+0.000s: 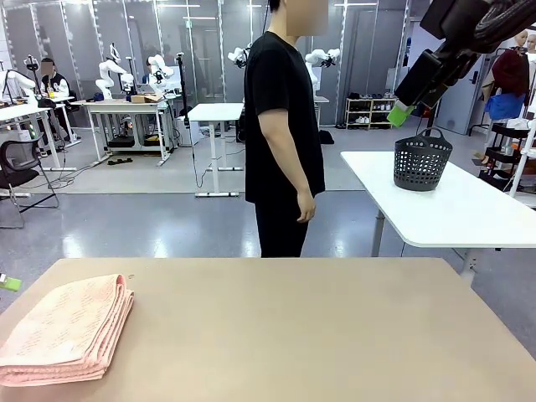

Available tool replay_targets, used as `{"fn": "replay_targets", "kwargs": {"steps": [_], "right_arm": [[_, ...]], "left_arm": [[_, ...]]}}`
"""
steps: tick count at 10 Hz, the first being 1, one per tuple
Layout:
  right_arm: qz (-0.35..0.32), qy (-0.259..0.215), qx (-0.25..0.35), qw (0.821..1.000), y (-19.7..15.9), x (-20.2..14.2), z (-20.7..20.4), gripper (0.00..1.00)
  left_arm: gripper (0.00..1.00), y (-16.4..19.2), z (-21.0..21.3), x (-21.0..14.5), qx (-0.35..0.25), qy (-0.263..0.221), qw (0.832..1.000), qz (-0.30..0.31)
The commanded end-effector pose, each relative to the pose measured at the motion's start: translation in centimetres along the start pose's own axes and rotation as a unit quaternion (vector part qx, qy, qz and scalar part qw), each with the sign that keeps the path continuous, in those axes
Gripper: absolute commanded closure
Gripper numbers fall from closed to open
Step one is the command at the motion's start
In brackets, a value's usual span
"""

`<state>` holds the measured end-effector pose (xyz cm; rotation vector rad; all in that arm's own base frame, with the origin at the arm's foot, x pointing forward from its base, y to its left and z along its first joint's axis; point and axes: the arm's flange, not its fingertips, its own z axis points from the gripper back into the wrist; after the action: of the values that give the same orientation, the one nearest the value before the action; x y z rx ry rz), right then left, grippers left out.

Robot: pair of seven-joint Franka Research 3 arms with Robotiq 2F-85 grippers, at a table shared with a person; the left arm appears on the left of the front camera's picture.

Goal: Fold the towel.
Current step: Pick up the 100 cm Hotel Towel and place it on the left side of the table.

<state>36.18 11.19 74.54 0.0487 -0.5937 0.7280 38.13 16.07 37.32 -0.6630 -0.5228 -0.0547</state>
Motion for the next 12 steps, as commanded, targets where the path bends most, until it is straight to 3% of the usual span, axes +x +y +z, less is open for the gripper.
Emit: {"fn": "replay_targets", "kwargs": {"steps": [1,12], "right_arm": [[-0.001,0.001,-0.003,1.000,0.00,-0.08,0.08,0.00],[-0.001,0.001,-0.003,1.000,0.00,-0.08,0.08,0.00]], "left_arm": [[0.00,0.19,-0.08,0.41,0.003,-0.002,1.000,0.001],[0.00,0.19,-0.08,0.41,0.003,-0.002,1.000,0.001]]}}
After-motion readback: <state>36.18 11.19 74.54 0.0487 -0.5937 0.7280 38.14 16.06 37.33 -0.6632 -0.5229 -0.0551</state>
